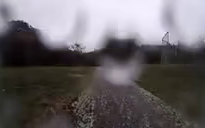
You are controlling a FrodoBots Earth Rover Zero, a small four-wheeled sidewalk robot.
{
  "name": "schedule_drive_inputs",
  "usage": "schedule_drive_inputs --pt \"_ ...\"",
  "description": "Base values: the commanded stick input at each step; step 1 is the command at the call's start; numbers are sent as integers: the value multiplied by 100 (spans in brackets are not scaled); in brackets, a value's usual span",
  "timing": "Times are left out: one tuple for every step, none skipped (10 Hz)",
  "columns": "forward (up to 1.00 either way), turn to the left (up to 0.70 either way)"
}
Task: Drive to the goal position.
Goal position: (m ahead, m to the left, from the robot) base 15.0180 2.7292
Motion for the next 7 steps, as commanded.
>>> schedule_drive_inputs --pt "70 0" --pt "70 0" --pt "70 0" --pt "70 0" --pt "70 0" --pt "70 -28" --pt "70 -28"
